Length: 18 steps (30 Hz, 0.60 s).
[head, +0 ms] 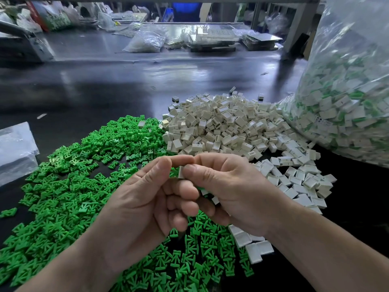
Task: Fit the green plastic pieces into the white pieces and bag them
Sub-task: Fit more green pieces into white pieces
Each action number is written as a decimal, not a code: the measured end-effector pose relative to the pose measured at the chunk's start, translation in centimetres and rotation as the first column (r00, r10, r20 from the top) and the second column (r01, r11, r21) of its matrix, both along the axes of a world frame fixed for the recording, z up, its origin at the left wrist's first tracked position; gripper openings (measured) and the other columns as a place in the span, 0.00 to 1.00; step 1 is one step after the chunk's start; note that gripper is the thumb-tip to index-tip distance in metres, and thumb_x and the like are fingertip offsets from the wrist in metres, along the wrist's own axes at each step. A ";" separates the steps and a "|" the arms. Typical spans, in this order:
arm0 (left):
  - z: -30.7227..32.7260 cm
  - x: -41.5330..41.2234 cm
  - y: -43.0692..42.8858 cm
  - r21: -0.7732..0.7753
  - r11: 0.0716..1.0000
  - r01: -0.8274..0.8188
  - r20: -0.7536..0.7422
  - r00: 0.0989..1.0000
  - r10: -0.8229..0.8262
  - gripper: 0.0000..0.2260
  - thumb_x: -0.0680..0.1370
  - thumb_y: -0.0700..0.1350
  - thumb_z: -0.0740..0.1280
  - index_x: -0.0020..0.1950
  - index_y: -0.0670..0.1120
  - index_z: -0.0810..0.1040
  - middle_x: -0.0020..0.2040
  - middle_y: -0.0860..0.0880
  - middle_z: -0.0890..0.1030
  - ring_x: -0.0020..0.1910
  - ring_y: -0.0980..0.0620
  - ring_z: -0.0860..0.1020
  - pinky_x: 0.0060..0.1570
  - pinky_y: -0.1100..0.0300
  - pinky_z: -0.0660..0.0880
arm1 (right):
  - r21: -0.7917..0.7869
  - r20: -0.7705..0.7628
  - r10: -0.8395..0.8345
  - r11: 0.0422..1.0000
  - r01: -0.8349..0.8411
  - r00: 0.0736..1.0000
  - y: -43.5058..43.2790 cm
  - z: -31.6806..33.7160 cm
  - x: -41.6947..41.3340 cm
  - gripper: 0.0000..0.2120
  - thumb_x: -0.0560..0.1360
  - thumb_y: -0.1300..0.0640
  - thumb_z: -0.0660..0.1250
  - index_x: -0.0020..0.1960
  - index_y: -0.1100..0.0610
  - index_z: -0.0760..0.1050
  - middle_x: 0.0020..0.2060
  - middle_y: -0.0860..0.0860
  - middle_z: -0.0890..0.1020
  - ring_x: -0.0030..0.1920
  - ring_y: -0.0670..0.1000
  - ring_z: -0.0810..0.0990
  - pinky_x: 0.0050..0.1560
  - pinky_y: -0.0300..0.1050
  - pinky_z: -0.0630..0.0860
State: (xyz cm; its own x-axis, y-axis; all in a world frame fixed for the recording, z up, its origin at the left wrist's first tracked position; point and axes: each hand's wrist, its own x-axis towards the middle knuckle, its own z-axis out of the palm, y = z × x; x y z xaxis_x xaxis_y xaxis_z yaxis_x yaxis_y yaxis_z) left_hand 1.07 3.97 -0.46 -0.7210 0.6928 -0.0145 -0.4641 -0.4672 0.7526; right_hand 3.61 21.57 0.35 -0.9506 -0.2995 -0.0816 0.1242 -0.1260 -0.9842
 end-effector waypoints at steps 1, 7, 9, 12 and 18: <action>0.0 0.0 0.0 -0.008 1.000 -0.013 0.012 1.000 0.013 0.19 0.70 0.53 0.77 0.56 0.45 0.83 0.36 0.44 0.83 0.30 0.50 0.83 0.26 0.62 0.78 | 0.005 0.001 0.002 1.000 -0.002 1.000 0.0 0.1 0.0 0.16 0.77 0.51 0.66 0.54 0.65 0.77 0.30 0.48 0.77 0.24 0.45 0.71 0.20 0.34 0.64; 0.1 0.0 0.1 -0.023 0.999 -0.044 0.071 0.996 0.046 0.19 0.67 0.52 0.79 0.53 0.44 0.84 0.34 0.44 0.83 0.28 0.50 0.82 0.25 0.62 0.78 | 0.048 0.014 0.001 0.999 -0.002 1.000 0.0 0.4 0.1 0.18 0.79 0.52 0.66 0.58 0.68 0.75 0.31 0.50 0.75 0.25 0.45 0.70 0.21 0.33 0.65; 0.1 0.1 0.0 -0.022 0.999 -0.037 0.075 0.996 0.038 0.19 0.67 0.52 0.79 0.53 0.45 0.84 0.34 0.44 0.83 0.29 0.51 0.82 0.25 0.63 0.78 | 0.054 0.017 -0.002 0.999 0.001 1.000 0.0 0.5 0.3 0.16 0.81 0.53 0.66 0.58 0.67 0.75 0.31 0.50 0.75 0.25 0.45 0.70 0.21 0.33 0.64; 0.1 0.1 0.0 -0.035 0.998 -0.051 0.075 0.996 0.053 0.18 0.67 0.52 0.79 0.52 0.45 0.84 0.33 0.44 0.82 0.28 0.51 0.82 0.24 0.63 0.77 | 0.084 0.029 -0.014 0.996 0.011 0.999 -0.2 0.8 0.3 0.15 0.82 0.55 0.65 0.57 0.68 0.75 0.31 0.51 0.75 0.25 0.46 0.70 0.20 0.34 0.63; -0.3 0.6 0.7 -0.055 0.988 -0.145 0.081 0.986 0.149 0.16 0.66 0.52 0.79 0.49 0.46 0.84 0.30 0.45 0.80 0.25 0.50 0.80 0.21 0.63 0.75 | 0.123 -0.005 -0.028 0.992 0.029 1.000 -0.4 0.7 0.4 0.13 0.82 0.55 0.65 0.51 0.66 0.75 0.31 0.52 0.75 0.25 0.46 0.70 0.20 0.36 0.64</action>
State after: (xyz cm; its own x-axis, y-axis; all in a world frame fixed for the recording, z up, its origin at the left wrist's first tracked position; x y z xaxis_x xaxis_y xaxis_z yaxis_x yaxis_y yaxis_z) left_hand 1.66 4.72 -0.75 -0.8095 0.5767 -0.1105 -0.4559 -0.4988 0.7371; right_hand 4.06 21.16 1.05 -0.9589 -0.2600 -0.1134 0.1194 -0.0075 -0.9928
